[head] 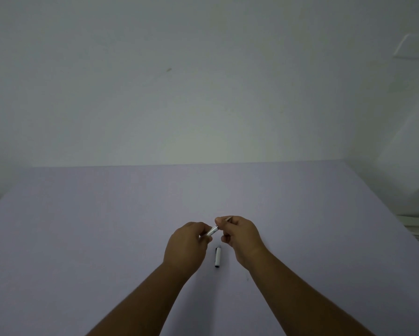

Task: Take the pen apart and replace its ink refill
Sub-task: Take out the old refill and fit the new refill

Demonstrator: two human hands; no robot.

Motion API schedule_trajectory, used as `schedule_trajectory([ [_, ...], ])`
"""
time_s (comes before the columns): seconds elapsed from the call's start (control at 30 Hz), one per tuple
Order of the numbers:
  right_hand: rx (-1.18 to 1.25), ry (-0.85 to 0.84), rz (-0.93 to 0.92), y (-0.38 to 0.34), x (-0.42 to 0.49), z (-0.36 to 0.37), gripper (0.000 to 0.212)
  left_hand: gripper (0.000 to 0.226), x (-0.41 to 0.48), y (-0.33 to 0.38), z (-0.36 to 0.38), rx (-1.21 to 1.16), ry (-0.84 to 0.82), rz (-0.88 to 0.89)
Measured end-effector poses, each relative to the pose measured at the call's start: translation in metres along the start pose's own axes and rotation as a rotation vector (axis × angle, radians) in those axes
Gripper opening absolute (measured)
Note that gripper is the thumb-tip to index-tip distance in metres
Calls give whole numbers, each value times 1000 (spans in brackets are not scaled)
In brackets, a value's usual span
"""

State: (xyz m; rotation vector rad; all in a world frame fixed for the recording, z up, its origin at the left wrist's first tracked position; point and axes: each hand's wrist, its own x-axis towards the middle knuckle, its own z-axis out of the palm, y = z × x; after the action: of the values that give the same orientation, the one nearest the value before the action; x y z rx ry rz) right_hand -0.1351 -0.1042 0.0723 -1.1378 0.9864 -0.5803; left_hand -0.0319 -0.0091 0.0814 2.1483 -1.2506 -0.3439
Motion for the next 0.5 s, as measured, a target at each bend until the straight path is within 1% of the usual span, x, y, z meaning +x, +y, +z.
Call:
schedule_trajectory([
  [0.17, -113, -16, -26, 5, 9, 0, 11, 10, 4, -7, 5, -64, -51, -100],
  [0.27, -190, 114, -7, 16, 22, -7, 18, 6, 4, -19, 8, -153, -63, -226],
  [0.3, -282, 150, 13, 22, 26, -10, 20, 7, 3, -23, 9, -206, -71, -277],
  [0.33, -431, 157, 31, 29, 31, -13, 22, 10, 3, -27, 11, -271, -84, -330],
  [0.4, -747, 97, 60, 46, 38, -12, 22, 16, 0, -33, 14, -405, -122, -442],
  [0.43, -849, 72, 73, 52, 40, -9, 22, 17, 0, -36, 16, -458, -138, -495],
  [0.5, -922, 66, 101, 66, 42, -2, 24, 16, -1, -40, 19, -533, -157, -573],
])
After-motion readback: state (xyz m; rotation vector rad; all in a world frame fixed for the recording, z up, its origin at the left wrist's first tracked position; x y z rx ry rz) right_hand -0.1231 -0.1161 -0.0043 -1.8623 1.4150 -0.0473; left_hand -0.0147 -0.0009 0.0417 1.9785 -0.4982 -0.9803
